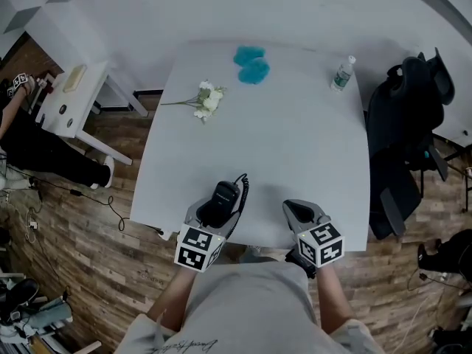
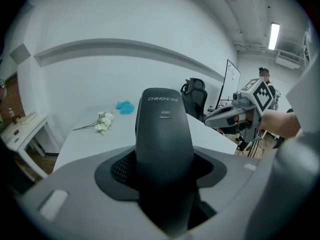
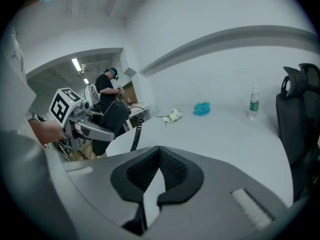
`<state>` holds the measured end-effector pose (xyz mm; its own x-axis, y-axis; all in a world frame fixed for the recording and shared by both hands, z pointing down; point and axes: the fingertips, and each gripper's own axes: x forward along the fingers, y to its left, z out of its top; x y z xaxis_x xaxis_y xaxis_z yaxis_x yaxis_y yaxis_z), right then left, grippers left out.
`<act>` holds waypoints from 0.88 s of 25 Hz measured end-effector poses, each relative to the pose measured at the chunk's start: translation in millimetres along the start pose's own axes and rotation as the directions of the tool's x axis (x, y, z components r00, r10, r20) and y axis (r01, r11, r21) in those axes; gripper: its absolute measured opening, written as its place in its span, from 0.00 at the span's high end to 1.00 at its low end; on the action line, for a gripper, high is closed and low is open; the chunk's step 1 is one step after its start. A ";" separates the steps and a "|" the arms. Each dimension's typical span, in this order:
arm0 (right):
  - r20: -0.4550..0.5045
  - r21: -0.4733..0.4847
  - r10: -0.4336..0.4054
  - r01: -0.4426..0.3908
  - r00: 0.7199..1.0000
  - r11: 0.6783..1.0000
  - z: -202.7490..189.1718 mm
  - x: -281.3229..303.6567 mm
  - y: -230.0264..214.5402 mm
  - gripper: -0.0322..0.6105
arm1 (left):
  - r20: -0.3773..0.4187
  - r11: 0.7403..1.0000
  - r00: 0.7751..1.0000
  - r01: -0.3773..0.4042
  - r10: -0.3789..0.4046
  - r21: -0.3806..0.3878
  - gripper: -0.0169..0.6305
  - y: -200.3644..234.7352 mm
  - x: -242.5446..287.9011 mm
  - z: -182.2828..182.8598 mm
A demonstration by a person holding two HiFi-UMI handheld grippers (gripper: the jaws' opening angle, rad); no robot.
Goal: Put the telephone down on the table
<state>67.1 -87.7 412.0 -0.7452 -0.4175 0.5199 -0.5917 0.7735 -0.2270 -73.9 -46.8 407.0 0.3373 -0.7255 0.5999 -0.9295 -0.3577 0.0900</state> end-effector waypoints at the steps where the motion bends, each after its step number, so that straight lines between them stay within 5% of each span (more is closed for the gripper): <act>1: -0.005 -0.002 0.004 -0.004 1.000 1.000 -0.4 1.2 0.1 0.94 | -0.001 1.000 1.000 -0.001 0.001 -0.005 0.51 0.1 0.7 0.7; 22: -0.048 0.012 -0.026 0.026 0.999 1.000 18.7 28.1 3.4 0.94 | -0.017 0.995 0.995 0.096 -0.096 -0.002 0.51 19.2 21.1 28.6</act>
<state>38.4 -105.7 410.4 -0.7142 -0.4138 0.5645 -0.6148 0.7564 -0.2233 -80.3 -85.8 398.7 0.4224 -0.6774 0.6023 -0.8931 -0.4246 0.1488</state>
